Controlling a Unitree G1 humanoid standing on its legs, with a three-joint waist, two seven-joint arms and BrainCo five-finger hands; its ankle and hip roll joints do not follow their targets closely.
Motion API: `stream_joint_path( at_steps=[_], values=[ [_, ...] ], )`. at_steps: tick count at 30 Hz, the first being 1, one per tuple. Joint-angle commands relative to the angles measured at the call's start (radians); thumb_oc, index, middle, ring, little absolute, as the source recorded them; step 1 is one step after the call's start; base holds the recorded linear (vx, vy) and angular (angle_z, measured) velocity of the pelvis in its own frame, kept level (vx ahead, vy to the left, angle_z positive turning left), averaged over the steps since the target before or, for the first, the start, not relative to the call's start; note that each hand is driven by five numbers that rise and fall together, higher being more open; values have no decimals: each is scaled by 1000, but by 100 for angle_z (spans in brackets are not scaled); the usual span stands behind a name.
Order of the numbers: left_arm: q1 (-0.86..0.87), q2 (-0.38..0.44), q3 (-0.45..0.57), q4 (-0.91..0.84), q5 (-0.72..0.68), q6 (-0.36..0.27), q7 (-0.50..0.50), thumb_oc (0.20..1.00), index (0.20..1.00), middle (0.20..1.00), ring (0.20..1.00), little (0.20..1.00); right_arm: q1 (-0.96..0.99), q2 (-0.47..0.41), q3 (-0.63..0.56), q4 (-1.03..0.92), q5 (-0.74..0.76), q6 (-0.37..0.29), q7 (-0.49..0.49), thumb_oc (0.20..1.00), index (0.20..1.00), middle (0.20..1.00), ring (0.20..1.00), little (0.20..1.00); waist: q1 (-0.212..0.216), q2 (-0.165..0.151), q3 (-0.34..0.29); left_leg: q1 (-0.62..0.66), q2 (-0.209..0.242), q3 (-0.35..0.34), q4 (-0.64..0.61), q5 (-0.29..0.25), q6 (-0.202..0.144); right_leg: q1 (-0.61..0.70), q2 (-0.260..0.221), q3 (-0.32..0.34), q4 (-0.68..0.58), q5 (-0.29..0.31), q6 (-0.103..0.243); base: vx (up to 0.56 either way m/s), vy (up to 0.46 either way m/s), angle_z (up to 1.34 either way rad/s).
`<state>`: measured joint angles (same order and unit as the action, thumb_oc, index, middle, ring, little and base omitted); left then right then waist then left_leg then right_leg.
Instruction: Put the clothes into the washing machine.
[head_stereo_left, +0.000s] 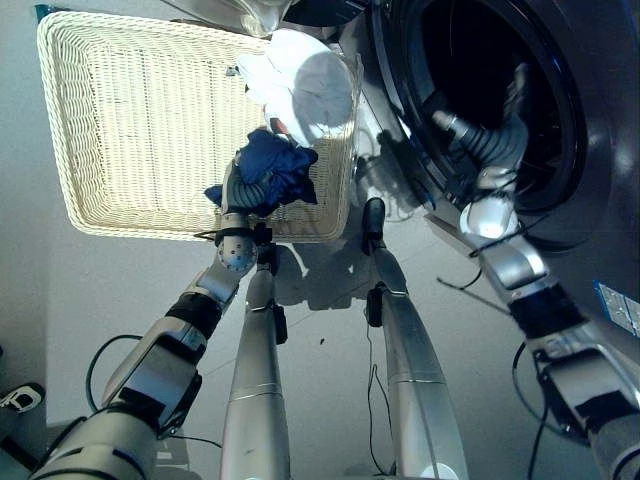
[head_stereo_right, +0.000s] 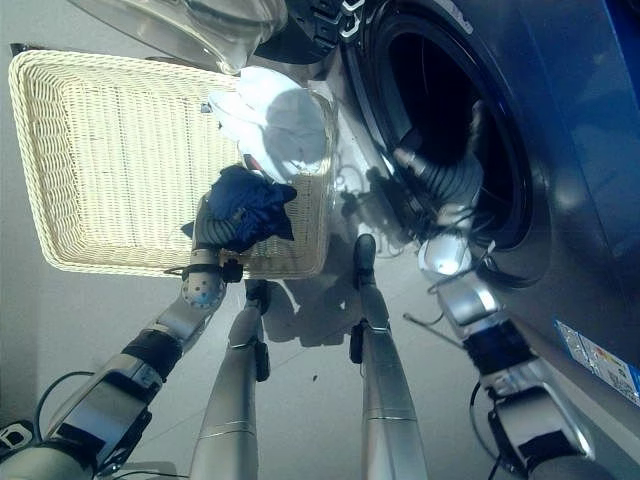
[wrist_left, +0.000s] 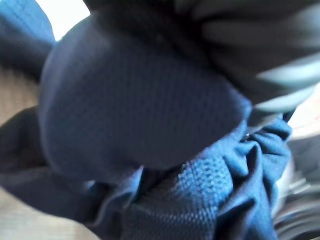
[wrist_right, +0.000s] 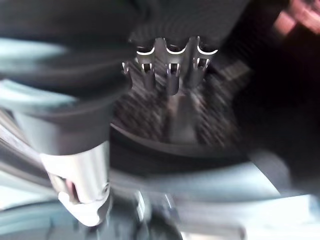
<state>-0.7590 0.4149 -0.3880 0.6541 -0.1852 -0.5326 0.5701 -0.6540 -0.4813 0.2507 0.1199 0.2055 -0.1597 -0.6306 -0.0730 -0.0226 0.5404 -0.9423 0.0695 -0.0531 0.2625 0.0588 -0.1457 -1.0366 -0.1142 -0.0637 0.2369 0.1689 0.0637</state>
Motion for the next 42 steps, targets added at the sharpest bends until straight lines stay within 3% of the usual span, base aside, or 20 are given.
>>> stream_joint_path(
  at_steps=[1,5,9,13,25,31,42],
  values=[
    [9,-34,65,-132,-25,-201,-44,200,200,200,200,200,37,17,-36,-106,88,-90,118,1000,1000,1000,1000,1000,34,7,-20,14,-130,55,-22,6,99,16,96,-91,100,-65,66,0,0,0],
    [26,-34,82,-247,-18,-239,-91,200,200,200,200,200,59,37,-35,-116,151,-101,193,1000,1000,1000,1000,1000,42,11,-20,21,-132,53,-35,11,103,22,90,-98,95,-61,64,0,0,0],
    [31,-31,83,-320,-20,-235,-128,200,200,200,200,200,67,45,-31,-136,200,-91,255,1000,1000,1000,1000,1000,46,13,-20,27,-134,52,-43,15,104,27,87,-101,91,-59,63,0,0,0],
    [44,-29,70,-441,-13,-205,-203,200,200,200,200,200,75,45,-2,-197,274,-47,405,1000,1000,1000,1000,1000,51,15,-20,34,-135,54,-54,23,106,36,83,-108,80,-54,64,0,0,0],
    [19,1,-17,-540,11,-125,-353,200,200,200,200,200,51,33,73,-280,482,14,633,1000,1000,1000,1000,1000,59,12,-20,38,-143,48,-51,36,108,46,74,-122,70,-39,67,0,0,0],
    [-8,4,-74,-554,45,-91,-367,200,200,200,200,200,21,43,117,-300,564,23,688,1000,1000,1000,1000,1000,61,14,-20,35,-144,48,-46,41,109,45,71,-125,68,-33,67,0,0,0],
    [-32,-7,-138,-562,30,-92,-384,200,200,200,200,200,-18,56,174,-312,602,41,716,1000,1000,1000,1000,1000,64,16,-20,33,-147,47,-42,48,109,43,70,-127,64,-24,66,0,0,0]
  ],
)
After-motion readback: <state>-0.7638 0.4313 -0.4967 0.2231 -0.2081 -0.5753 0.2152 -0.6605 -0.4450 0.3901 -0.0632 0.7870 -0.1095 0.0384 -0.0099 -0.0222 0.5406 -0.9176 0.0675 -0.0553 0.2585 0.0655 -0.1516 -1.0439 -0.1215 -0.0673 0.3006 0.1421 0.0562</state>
